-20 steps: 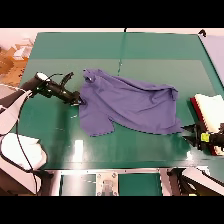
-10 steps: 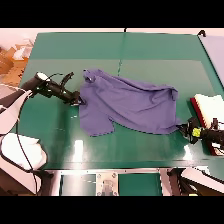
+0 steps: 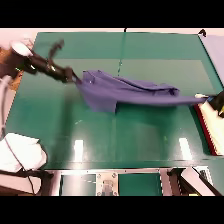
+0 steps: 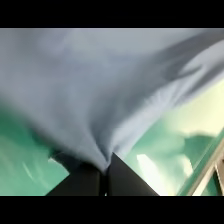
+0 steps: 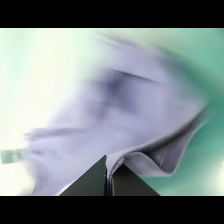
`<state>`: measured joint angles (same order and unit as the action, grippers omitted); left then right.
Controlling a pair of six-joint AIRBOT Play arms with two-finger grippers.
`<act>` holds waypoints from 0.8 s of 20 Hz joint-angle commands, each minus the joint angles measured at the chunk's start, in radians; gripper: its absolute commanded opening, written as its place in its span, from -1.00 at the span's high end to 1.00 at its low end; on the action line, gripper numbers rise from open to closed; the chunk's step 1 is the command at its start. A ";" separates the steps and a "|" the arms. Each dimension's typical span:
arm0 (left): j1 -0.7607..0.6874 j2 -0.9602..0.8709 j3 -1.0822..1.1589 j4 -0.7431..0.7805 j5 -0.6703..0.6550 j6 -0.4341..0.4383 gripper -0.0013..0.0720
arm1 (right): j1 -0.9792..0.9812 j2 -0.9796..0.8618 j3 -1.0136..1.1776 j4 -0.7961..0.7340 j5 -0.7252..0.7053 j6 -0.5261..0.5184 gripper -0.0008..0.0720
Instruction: Fold the shirts.
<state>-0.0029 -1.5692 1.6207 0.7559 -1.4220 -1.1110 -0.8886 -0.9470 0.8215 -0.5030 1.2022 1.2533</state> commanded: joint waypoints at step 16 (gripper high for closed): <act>0.001 0.729 0.385 0.330 0.316 -0.120 0.90 | -0.035 0.253 0.845 0.203 -0.101 0.079 0.94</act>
<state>-0.0025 -0.8539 2.0487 0.9974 -1.0924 -1.1988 -0.9222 -0.6964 1.6550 -0.1738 1.0660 1.2984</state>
